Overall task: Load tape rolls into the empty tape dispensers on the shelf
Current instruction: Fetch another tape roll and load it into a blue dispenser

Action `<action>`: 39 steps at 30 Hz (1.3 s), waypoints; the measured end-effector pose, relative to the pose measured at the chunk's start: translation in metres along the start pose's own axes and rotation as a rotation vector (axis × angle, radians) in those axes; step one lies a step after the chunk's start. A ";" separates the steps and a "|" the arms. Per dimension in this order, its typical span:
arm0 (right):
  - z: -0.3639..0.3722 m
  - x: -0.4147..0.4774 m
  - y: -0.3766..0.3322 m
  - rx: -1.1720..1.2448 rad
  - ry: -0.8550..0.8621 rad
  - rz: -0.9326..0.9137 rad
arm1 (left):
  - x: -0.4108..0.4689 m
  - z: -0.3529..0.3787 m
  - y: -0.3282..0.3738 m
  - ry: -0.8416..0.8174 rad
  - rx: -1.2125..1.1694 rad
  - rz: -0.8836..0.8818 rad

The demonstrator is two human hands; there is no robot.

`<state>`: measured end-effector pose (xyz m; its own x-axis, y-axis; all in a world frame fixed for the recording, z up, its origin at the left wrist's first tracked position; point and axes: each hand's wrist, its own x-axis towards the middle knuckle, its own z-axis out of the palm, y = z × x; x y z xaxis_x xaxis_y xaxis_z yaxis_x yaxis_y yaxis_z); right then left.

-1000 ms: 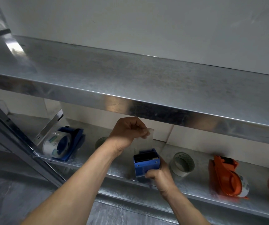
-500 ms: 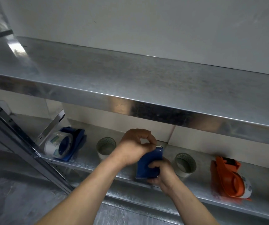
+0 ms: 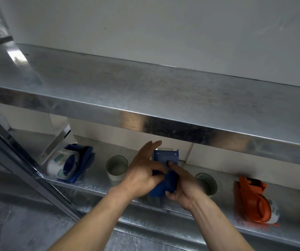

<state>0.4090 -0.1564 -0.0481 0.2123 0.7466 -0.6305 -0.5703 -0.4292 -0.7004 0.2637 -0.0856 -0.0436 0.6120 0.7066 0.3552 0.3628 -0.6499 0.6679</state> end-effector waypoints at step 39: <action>-0.009 0.068 0.042 -0.814 0.445 -0.157 | -0.010 0.018 -0.007 -0.360 -0.528 -0.894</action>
<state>0.4069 -0.1281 -0.1231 0.6191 0.6358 -0.4610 0.1852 -0.6886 -0.7011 0.2674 -0.0933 -0.0631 0.4784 0.6837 -0.5511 0.4839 0.3184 0.8151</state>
